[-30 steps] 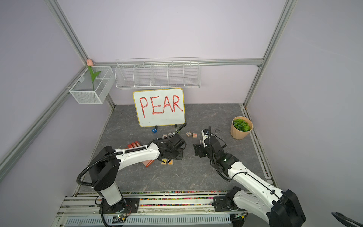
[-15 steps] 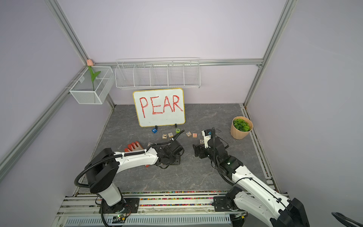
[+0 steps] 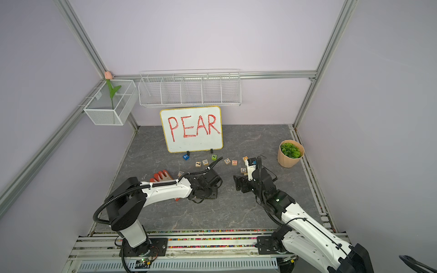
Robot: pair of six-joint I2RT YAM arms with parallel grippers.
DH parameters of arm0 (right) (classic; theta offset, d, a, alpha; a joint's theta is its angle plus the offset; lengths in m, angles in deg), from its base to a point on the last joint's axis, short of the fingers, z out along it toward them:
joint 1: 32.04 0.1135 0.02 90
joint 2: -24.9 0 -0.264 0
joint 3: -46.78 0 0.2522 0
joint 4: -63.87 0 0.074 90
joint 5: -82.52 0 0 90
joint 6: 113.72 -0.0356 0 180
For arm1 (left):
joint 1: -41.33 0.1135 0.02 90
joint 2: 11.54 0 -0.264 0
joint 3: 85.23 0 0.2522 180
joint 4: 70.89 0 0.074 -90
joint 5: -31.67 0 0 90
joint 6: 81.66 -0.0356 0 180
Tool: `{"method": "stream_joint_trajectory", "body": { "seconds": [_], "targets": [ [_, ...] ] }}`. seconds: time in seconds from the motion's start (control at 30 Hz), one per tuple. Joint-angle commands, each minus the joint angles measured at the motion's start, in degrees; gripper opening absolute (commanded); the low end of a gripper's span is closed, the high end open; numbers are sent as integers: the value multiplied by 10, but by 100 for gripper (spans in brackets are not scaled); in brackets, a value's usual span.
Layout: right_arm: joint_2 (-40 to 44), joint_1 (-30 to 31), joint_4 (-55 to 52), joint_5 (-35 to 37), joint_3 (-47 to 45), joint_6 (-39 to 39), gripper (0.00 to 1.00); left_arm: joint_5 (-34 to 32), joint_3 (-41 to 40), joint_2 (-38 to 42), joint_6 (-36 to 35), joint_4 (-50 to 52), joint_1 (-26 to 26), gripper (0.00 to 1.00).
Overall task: Spell the uppercase word “pear” with letter blocks
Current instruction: Place the letter block at the center of the board.
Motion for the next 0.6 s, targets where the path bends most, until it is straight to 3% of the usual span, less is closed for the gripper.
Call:
{"method": "stream_joint_trajectory", "body": {
  "seconds": [0.0, 0.23, 0.57],
  "targets": [
    [4, -1, 3, 8, -6, 3, 89, 2, 18, -18, 4, 7, 1, 25],
    [5, 0, 1, 12, -8, 3, 89, 1, 20, -22, 3, 10, 3, 26],
    [-2, 0, 1, 15, -5, 4, 89, -12, 23, -14, 4, 21, -2, 34]
  ]
}}
